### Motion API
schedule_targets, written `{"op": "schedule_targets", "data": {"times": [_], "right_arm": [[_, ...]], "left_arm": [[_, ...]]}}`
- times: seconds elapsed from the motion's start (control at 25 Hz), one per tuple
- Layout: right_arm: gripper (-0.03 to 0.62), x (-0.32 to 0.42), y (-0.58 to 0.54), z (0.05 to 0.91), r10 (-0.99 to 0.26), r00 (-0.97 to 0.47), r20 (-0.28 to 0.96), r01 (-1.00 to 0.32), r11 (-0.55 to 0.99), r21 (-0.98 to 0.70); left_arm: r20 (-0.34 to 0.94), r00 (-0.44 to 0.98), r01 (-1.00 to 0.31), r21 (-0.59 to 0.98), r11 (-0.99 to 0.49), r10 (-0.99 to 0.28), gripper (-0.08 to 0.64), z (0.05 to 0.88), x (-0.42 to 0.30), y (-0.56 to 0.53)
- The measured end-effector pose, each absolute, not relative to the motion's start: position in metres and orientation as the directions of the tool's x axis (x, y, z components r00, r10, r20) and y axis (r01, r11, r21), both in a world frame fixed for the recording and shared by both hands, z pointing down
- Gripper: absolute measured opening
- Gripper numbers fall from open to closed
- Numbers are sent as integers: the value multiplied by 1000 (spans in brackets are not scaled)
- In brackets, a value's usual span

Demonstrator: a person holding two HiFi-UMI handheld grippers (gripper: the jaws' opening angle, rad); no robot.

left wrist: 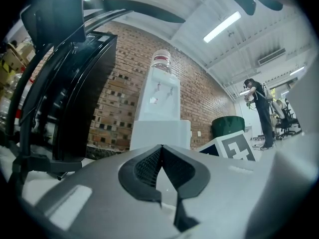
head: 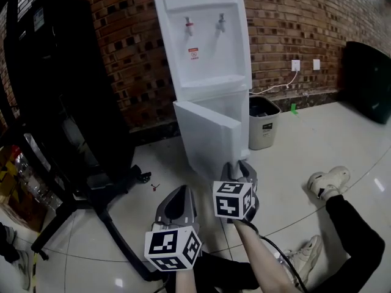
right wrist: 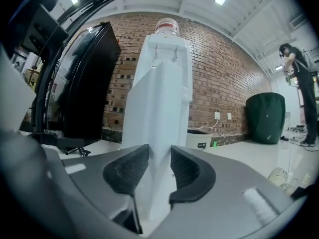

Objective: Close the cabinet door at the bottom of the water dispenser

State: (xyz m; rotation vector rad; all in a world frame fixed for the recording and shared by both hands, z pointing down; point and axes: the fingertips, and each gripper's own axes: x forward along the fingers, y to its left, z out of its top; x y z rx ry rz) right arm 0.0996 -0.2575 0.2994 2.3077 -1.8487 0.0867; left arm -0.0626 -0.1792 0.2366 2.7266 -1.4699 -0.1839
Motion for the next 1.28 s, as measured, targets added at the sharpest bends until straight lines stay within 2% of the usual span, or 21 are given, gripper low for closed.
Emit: {"op": "schedule_targets", "data": {"times": [0.72, 1.28], "right_arm": [[104, 150, -281, 295, -959, 258, 119, -962, -244, 118], [86, 210, -329, 296, -954, 296, 49, -949, -288, 127]], "left_arm": [[-89, 554, -829, 32, -559, -827, 20, 219, -18, -262], [-15, 563, -825, 59, -563, -826, 20, 266, 27, -332]]}}
